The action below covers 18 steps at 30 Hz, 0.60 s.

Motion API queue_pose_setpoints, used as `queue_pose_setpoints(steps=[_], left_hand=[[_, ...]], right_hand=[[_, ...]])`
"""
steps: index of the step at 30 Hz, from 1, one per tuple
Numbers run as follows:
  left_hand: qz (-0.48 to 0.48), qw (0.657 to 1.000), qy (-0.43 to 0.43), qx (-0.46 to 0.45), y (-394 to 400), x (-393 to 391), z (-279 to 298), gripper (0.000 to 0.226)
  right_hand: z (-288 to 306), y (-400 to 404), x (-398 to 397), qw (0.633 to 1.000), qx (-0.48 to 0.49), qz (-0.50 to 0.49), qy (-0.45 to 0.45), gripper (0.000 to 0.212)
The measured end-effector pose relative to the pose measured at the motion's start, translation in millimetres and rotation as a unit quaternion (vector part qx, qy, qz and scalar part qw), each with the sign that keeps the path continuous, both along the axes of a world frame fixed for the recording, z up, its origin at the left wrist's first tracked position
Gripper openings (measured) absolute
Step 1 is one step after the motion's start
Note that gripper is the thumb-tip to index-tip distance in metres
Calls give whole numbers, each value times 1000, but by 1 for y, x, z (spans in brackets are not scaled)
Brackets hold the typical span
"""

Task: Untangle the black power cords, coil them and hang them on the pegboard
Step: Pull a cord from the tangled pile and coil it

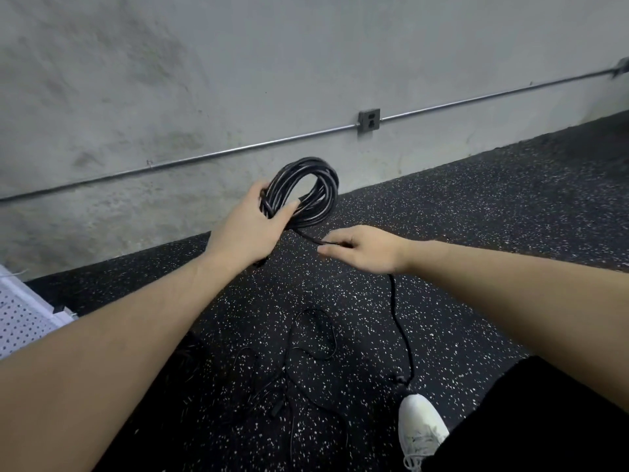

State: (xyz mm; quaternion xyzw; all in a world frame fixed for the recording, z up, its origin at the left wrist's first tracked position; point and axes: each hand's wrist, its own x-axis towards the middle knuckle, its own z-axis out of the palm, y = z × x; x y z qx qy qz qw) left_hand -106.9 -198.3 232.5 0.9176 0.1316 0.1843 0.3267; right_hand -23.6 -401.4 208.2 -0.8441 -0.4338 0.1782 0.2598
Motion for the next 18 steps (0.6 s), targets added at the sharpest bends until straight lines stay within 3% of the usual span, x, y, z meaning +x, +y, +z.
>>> queue_pose_setpoints(steps=[2, 5, 8, 15, 18], left_hand=[[35, 993, 76, 87, 7, 0, -4, 62], [59, 951, 183, 241, 14, -5, -12, 68], [26, 926, 250, 283, 9, -9, -17, 68], [-146, 926, 255, 236, -13, -20, -13, 51], [-234, 937, 202, 163, -12, -22, -8, 46]], right_hand=[[4, 3, -3, 998, -38, 26, -50, 30], [15, 6, -7, 996, -24, 50, -72, 24], [15, 7, -2, 997, 25, 33, -65, 22], [22, 2, 9, 974, 215, -66, 40, 18], [23, 1, 15, 962, 249, -76, 81, 18]])
